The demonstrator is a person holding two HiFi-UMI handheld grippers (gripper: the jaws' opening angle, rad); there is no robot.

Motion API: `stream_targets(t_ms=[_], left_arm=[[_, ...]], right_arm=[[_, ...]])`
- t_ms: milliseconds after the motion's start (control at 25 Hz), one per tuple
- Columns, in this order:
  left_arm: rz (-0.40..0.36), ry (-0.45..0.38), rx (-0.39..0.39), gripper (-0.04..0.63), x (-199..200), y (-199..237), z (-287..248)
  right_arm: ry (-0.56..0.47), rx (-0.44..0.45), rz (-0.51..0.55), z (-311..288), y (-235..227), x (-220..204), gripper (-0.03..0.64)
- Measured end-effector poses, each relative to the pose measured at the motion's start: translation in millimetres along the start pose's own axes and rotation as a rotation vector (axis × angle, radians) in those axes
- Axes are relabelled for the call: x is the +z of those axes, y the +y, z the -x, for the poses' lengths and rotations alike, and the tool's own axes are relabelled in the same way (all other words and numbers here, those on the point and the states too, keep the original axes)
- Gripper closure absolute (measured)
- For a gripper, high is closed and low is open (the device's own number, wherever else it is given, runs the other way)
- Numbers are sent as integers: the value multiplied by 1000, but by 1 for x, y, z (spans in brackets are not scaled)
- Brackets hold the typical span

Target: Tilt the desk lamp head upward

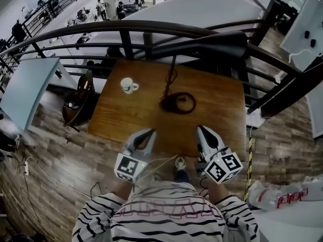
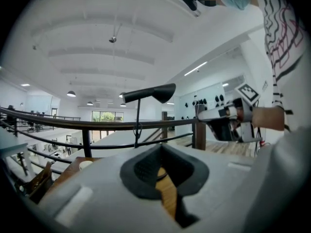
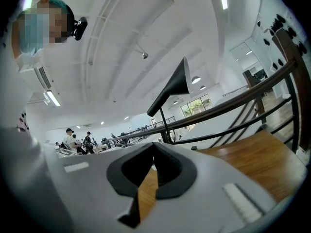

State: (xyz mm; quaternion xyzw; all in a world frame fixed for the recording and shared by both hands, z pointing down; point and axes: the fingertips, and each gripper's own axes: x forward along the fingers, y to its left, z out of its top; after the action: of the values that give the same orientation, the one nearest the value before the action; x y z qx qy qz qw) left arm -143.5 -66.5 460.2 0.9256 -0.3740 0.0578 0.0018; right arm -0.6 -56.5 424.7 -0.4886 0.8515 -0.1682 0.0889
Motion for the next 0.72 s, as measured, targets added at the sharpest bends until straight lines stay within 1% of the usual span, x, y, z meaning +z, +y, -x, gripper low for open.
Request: stream_targets(t_ms=[360, 720], left_arm=[[11, 9, -35, 592, -11, -8, 12], [-2, 16, -26, 592, -13, -16, 19]], right_arm=[[62, -62, -8, 7, 9, -37, 616], [118, -119, -6, 20, 7, -65, 617]])
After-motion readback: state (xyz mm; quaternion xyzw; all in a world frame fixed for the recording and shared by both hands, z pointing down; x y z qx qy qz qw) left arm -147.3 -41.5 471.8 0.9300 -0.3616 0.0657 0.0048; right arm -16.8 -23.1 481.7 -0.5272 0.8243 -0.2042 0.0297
